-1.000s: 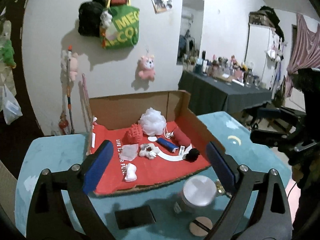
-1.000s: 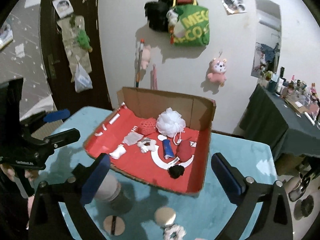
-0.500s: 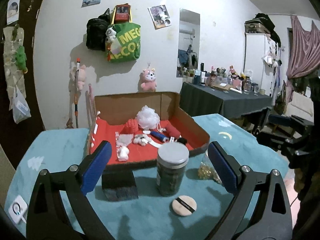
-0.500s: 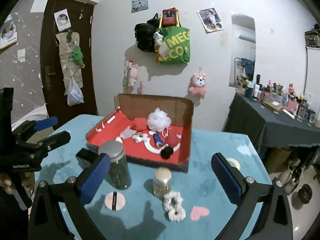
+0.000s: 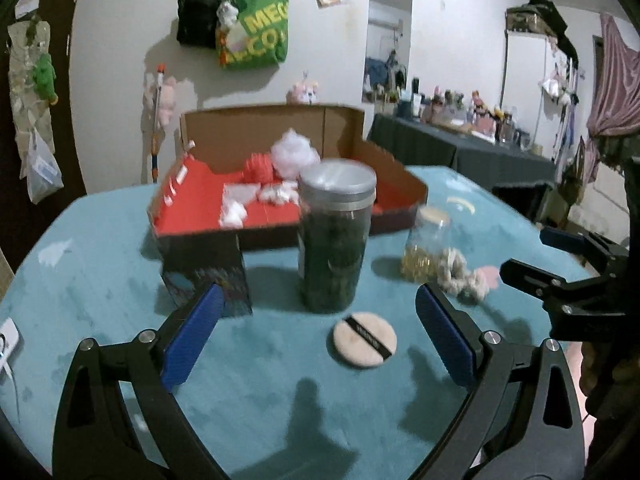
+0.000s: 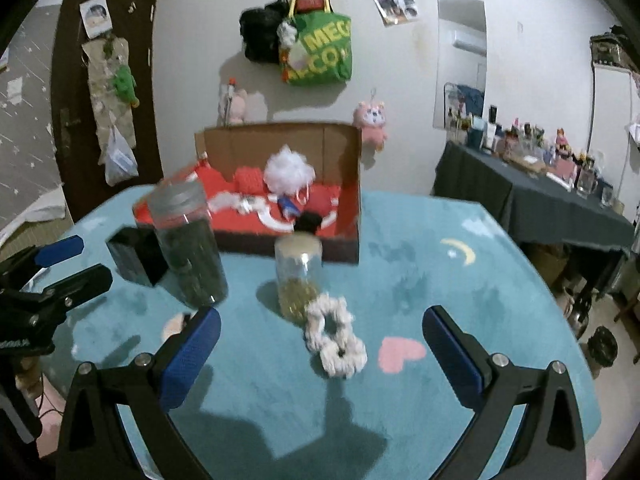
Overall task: Organize soft objects
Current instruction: 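Withdraw both tools from the box back toward the table items, then grasp the round powder puff with the left tool while the right tool grasps the cream scrunchie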
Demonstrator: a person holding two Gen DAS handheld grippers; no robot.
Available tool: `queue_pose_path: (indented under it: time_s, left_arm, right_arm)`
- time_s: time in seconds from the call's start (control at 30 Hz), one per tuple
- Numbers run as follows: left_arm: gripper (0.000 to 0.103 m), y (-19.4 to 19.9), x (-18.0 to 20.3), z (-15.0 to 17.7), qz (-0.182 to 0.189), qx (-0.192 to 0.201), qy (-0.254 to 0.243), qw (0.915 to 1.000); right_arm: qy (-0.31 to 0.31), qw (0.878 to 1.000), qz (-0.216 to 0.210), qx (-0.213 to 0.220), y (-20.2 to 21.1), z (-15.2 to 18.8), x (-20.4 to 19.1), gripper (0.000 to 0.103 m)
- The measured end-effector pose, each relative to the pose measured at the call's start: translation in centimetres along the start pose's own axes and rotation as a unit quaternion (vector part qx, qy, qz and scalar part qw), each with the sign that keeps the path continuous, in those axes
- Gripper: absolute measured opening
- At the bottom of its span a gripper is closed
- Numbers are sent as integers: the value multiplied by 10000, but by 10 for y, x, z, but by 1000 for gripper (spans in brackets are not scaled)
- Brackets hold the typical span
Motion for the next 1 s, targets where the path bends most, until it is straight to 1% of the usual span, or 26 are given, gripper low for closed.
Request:
queue_pose_path:
  time_s: [0.1,0.23,0.37,0.5,0.6,0.63,0.67,0.7,0.73,0.77,0.8,0.83,0.87,0.9,0.93,1.0]
  left_arm:
    - [98,-9,5,16,10,-196,-20,9998]
    - [98,-21,8,32,67,-459,27,9989]
    - [98,-32,10,42,92,-669,37,9977]
    - [98,-44,12,52,106,-924,-4,9957]
    - [98,-53,15,58,196,-1114,-29,9936]
    - [98,-56,17,60,215,-1180,-44,9928]
    - [95,-59,18,62,229,-1233,-70,9921]
    - [90,-62,19,64,256,-1301,-112,9911]
    - [72,-64,21,66,290,-1353,-156,9903]
    - [61,-66,23,68,336,-1401,-211,9893]
    - [61,-69,26,72,415,-1466,-284,9879]
    - [54,-73,28,76,488,-1574,-336,9858]
    - [44,-75,32,80,632,-1698,-330,9829]
    - [38,-74,34,80,645,-1619,-414,9838]
    - [34,-74,35,80,653,-1606,-488,9836]
    - [30,-71,40,79,815,-1574,-498,9829]
  right_arm:
    - [-73,9998,-40,-166,-10,13,3,103]
    - [-66,9996,-30,-289,-19,22,7,103]
    - [-40,9991,-43,-429,-32,26,14,103]
    - [23,9977,-70,-678,-50,33,19,103]
    - [140,9964,-91,-832,-63,37,21,102]
    - [195,9958,-99,-886,-67,38,21,98]
    - [235,9951,-127,-950,-71,40,20,96]
    - [263,9941,-175,-1042,-75,42,19,91]
    - [235,9933,-250,-1103,-77,44,18,84]
    - [202,9924,-329,-1171,-79,46,17,80]
    - [200,9914,-374,-1237,-81,48,16,67]
    - [206,9902,-465,-1303,-82,51,14,44]
    - [176,9891,-580,-1343,-82,53,12,34]
    - [165,9891,-648,-1309,-80,54,10,34]
    - [191,9899,-656,-1246,-77,53,9,30]
    - [112,9908,-786,-1096,-68,50,4,29]
Point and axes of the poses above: each gripper's, at about its wrist camera, not at the fingertips, and y roughly against the way its jaws point, x to its right, z to its underside, the point moved 7 cm from there along -y, roughly the way its jaws point, and after that the axes turned 10 degrees about x, right-handed, at the moved point
